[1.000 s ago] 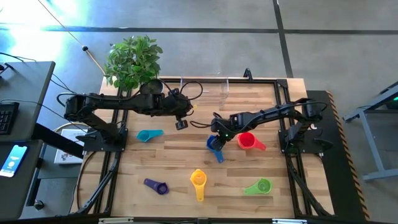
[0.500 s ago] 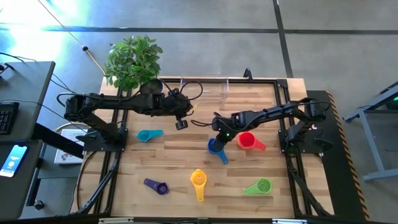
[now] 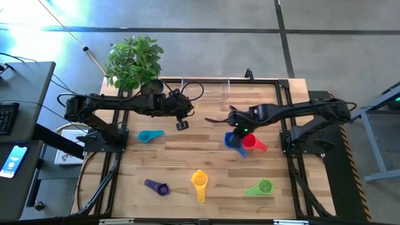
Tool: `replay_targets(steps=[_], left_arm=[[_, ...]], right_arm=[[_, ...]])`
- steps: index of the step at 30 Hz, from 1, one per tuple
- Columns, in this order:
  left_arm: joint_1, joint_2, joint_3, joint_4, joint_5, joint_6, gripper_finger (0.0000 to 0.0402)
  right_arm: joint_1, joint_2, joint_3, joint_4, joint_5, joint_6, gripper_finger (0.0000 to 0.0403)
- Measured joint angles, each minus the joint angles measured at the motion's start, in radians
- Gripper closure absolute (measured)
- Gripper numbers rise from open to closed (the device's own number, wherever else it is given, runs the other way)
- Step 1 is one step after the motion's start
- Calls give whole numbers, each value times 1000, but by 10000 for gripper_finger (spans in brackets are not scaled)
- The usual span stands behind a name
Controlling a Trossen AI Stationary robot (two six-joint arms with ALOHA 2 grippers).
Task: Nest measuring cups in basket
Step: Stack the blue measuring cup on top of the red measuring cup
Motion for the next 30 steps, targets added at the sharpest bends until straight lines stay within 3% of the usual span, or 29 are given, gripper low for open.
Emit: replay_targets(steps=[9, 15, 30], left_arm=[[0, 0, 0, 2, 0, 0, 343], [0, 0, 0, 2, 0, 0, 343], [0, 0, 0, 0, 0, 0, 343]], right_arm=[[-67, -84, 0, -198, 3, -238, 402], [-92, -78, 0, -219, -7, -411, 402], [-91, -13, -2, -274, -9, -465, 402]])
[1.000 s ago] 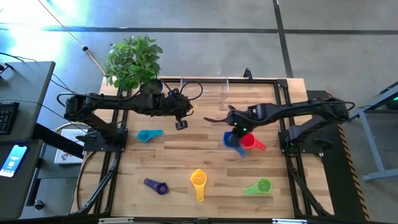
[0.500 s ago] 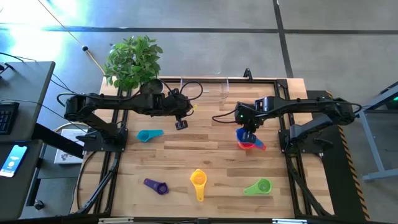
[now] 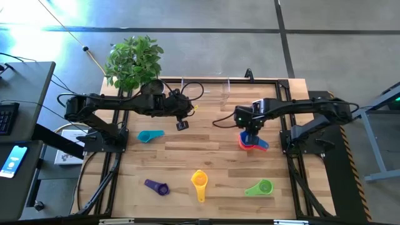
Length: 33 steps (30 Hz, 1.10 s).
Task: Nest measuring cups in basket
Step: Stack the blue measuring cup on top of the red measuring cup
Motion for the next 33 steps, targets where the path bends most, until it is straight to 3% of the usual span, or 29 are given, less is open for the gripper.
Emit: replay_targets(steps=[14, 27, 33], left_arm=[[0, 0, 0, -1, 0, 2, 343], [0, 0, 0, -1, 0, 3, 343], [0, 0, 0, -1, 0, 3, 343]], right_arm=[[0, 84, -1, -18, -5, 0, 400], [0, 90, -1, -15, 4, 5, 349], [0, 90, -1, -15, 27, 47, 344]])
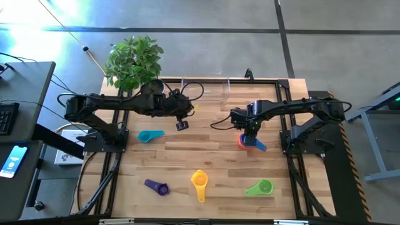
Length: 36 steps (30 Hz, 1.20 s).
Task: Nest measuring cups in basket
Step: Stack the blue measuring cup on top of the red measuring cup, then stack the yellow measuring cup on top of the blue measuring cup
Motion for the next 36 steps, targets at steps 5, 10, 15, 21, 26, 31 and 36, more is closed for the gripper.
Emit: replay_targets(steps=[5, 10, 15, 21, 26, 31, 36], left_arm=[[-1, 0, 0, 0, 11, -3, 343], [-12, 0, 0, 0, 93, -88, 343], [-41, 0, 0, -10, 178, -188, 343], [-96, 0, 0, -56, 270, -261, 343], [-160, 0, 0, -79, 273, -381, 343], [-237, 0, 0, -88, 274, -547, 343], [-315, 0, 0, -87, 274, -660, 343]], right_arm=[[0, 0, 18, -1, 19, 63, 344], [0, 0, 75, -9, -10, 177, 344], [11, 0, 150, -14, -31, 339, 344], [96, 0, 246, -15, 49, 475, 344], [184, -1, 324, -14, 104, 641, 344], [259, -1, 382, -14, 122, 844, 344], [340, -1, 410, 13, 176, 948, 344]])
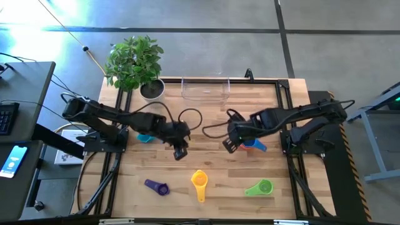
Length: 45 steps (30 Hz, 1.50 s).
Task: Nest measuring cups in basket
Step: Stack the yellow measuring cup on top of the blue measuring cup
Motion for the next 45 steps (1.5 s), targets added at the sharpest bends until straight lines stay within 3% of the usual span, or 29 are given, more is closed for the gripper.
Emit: replay_targets(steps=[9, 20, 35, 45], left_arm=[[-108, 14, 0, 62, 53, -93, 337], [-177, 95, -1, 178, 60, -204, 287], [-187, 264, -1, 281, 17, -207, 286], [-191, 369, -1, 336, 67, -218, 286]], right_arm=[[145, 0, 0, 15, 91, 191, 344], [264, 0, 0, 19, 195, 351, 344], [277, 0, 0, 22, 222, 370, 344], [277, 0, 0, 20, 223, 367, 344]])
